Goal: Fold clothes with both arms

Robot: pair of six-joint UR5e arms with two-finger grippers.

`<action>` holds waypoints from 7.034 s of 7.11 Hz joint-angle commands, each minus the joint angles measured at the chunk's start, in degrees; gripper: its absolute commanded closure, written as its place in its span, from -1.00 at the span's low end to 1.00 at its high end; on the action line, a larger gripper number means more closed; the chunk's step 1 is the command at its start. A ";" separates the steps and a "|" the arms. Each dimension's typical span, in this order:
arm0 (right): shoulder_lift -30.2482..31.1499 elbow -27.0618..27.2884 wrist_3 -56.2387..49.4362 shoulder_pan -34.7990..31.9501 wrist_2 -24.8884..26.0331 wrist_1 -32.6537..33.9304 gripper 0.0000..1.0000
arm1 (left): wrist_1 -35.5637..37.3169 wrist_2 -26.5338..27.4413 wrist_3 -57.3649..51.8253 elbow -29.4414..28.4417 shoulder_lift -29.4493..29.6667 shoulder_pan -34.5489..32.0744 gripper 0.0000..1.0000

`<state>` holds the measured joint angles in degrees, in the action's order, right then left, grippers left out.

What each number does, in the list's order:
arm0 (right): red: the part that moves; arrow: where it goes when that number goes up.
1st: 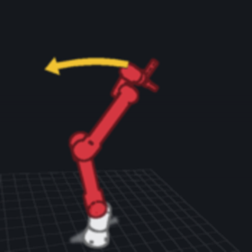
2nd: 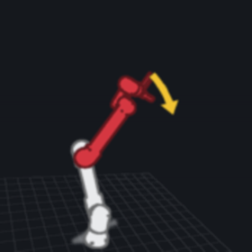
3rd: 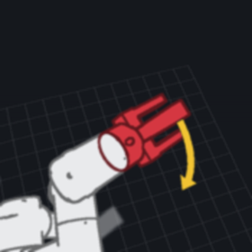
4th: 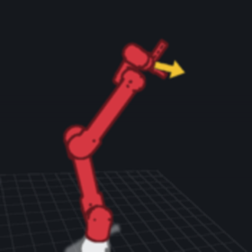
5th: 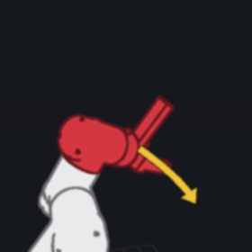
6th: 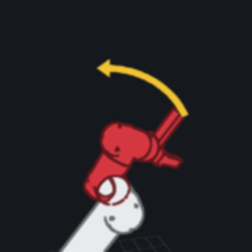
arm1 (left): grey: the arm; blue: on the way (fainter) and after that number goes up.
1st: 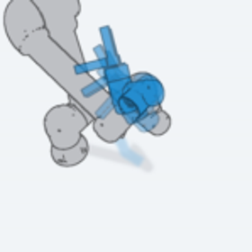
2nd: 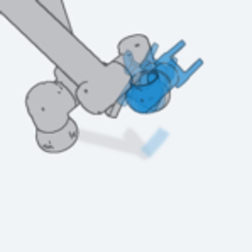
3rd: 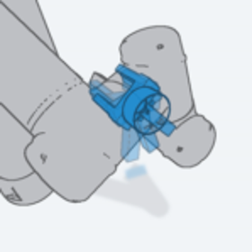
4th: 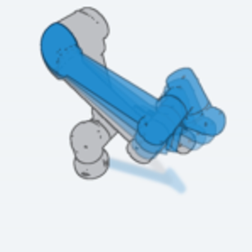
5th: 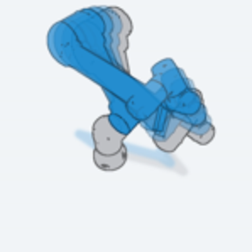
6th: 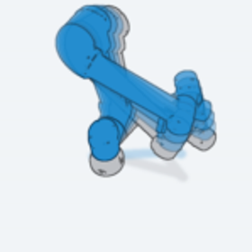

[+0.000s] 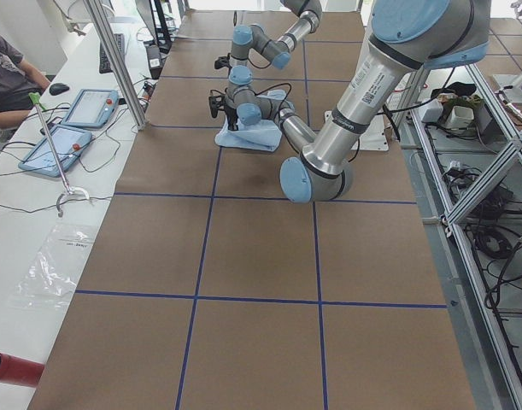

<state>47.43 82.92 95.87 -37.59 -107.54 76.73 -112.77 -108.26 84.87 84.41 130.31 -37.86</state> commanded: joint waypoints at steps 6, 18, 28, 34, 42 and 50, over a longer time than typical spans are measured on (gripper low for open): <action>2.48 -1.45 -12.94 -6.07 -4.94 -0.80 -1.00 | 1.06 -0.11 -2.15 -0.12 -1.01 -4.49 -0.99; 31.04 3.12 -102.37 -46.00 -25.71 13.02 -1.00 | 4.71 -19.01 -89.00 8.86 -35.46 -49.07 -0.99; 37.20 7.85 -90.68 -50.91 -29.37 18.33 -1.00 | 22.24 -25.42 -89.09 10.60 -41.18 -49.42 -0.99; 46.00 10.95 -90.77 -54.08 -29.75 17.75 -1.00 | 22.25 -25.33 -89.09 12.01 -41.62 -49.59 -0.99; 45.91 11.03 -90.95 -54.08 -28.34 17.66 -1.00 | 22.25 -25.68 -83.38 12.62 -41.62 -49.50 -0.99; 45.73 10.86 -90.95 -54.08 -27.46 17.75 -1.00 | 22.25 -25.77 -83.38 12.63 -41.54 -49.50 -0.99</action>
<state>93.15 93.88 4.87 -91.67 -135.00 94.46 -90.53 -134.03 1.49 97.02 88.77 -87.37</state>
